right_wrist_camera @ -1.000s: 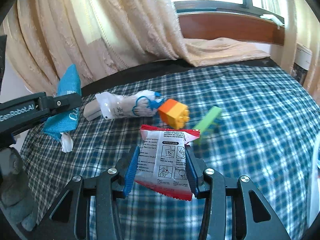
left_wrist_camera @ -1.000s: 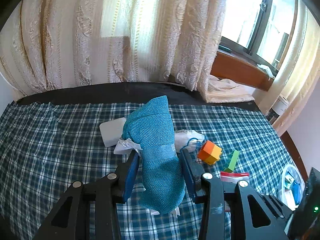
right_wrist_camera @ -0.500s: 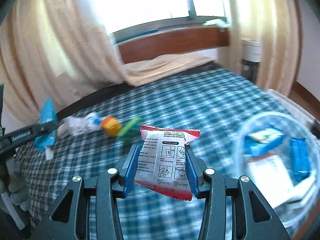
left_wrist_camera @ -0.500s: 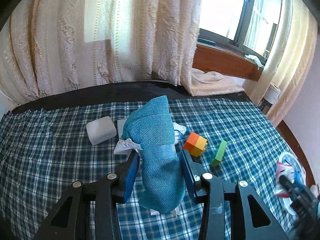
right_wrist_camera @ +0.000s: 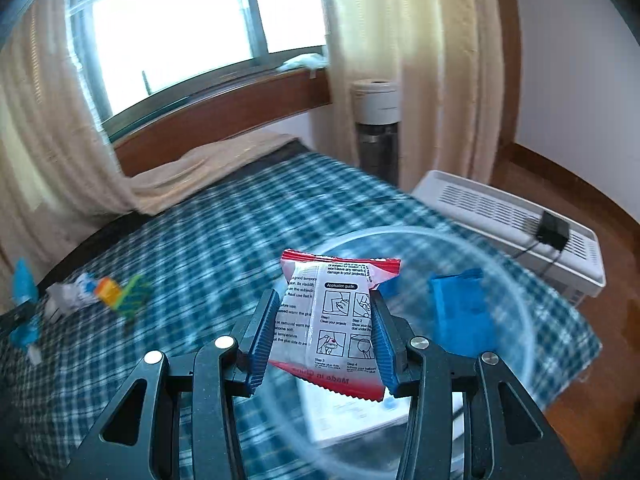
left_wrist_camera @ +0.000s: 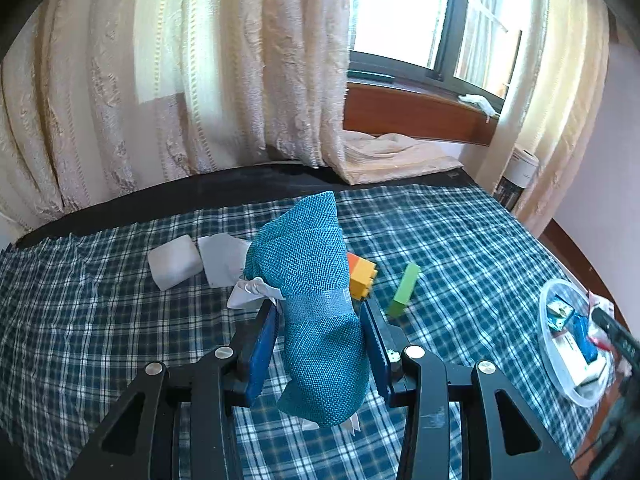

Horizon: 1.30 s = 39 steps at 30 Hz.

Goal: Organize objects
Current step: 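Carry the red-white packet into the basin and open the right gripper while the left carries the cloth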

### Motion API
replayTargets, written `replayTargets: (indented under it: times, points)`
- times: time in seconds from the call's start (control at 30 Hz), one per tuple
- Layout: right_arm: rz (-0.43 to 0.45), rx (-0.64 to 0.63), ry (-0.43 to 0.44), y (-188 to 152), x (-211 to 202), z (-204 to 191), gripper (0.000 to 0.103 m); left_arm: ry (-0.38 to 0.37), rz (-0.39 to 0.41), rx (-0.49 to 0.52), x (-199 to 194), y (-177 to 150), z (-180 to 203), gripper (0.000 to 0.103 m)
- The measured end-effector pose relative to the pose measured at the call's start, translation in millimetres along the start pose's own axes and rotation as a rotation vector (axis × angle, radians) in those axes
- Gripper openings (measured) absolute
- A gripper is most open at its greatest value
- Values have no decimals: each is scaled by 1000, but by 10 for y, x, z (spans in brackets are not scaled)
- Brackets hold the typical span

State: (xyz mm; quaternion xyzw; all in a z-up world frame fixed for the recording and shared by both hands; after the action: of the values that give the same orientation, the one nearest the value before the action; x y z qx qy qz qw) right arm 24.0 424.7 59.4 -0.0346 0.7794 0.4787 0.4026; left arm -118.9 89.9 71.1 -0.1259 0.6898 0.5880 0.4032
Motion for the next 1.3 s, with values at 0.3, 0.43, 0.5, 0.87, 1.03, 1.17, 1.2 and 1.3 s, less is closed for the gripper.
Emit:
replayTargets:
  times: [0.3,0.43,0.5,0.87,1.03,1.17,1.2,1.3]
  points:
    - [7,49,-71,204,121,382,46,-15,4,23,-35,-3,110,45]
    - [-7,68,-83,266,226,498,46,-16,1,31,-26,-8,140,45]
    - [-14,82,-77,286,280,549,47,-15,0,33,-21,-15,149,45]
    - [-26,139,-63,150,271,755,55,-16,-30,57,62,-97,302,45]
    - [6,148,-44,76,76,839,55,-22,-46,87,106,-124,482,45]
    - [31,155,-23,31,-78,888,55,-33,-55,119,127,-134,681,45]
    - [42,154,-17,21,-123,903,55,-36,-57,129,130,-136,735,45]
    - [80,144,-27,13,-226,939,55,-61,-66,152,159,-140,913,45]
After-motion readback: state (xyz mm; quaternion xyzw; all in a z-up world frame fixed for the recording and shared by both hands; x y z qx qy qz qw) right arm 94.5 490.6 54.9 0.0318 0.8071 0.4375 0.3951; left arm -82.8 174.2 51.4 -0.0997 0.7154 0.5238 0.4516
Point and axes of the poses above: each gripper's, at about its wrist camera, not at the fingertips, and x roughly the way its jaws point, z to its right, y to its top, the point moved 4 cm from there along x, roughly the way its jaws point, and after that the axes turned 7 degrees about x, right-handed, at the moved point
